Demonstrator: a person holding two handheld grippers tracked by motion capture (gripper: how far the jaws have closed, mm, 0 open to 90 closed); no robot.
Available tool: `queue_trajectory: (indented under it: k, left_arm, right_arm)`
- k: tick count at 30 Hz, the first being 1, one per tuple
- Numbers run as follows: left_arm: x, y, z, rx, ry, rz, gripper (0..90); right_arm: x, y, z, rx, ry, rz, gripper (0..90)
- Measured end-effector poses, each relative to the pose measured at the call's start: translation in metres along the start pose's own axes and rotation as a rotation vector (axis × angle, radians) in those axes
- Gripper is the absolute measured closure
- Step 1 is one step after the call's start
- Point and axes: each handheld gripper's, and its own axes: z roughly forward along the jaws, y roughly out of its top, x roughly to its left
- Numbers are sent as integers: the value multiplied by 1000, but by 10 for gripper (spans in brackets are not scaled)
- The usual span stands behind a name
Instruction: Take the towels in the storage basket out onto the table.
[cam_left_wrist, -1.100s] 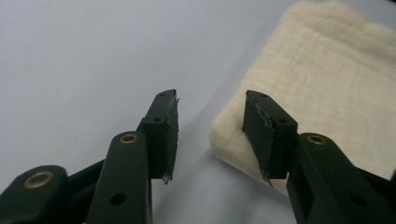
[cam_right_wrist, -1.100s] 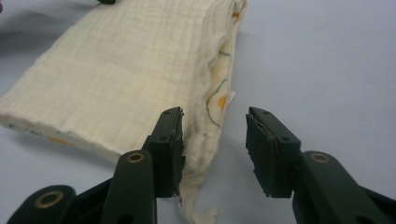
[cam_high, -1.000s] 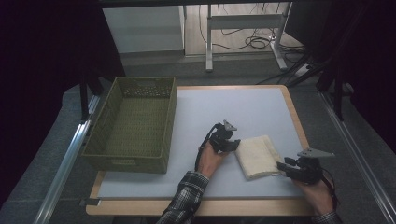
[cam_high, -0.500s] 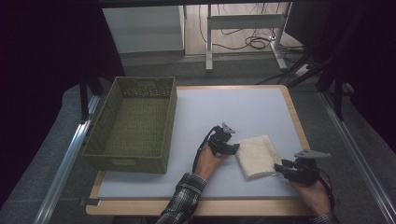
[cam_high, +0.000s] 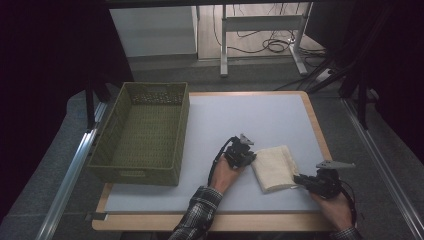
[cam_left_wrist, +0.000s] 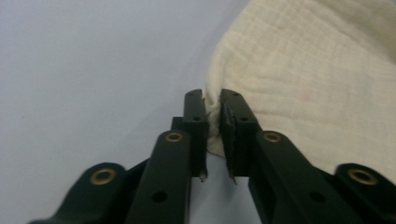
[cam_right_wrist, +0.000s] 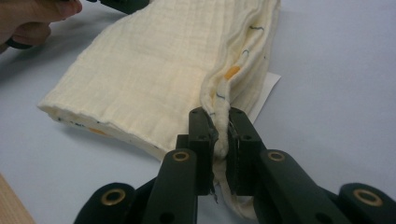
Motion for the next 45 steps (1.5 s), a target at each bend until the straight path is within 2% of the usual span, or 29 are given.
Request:
queue_trajectory:
  k: [3,12,21,45]
  left_arm:
    - [-2,2,-3,-18,30,24,860]
    - [2,10,-21,-45,64,42,860]
    - [8,14,-40,-59,90,43,858]
    - [24,17,-83,-67,167,51,857]
  right_arm:
    - [1,2,-2,-14,14,4,822]
    - [9,14,-6,-36,32,-18,822]
    - [19,25,-7,-62,55,-35,821]
    - [48,58,5,-99,110,-89,821]
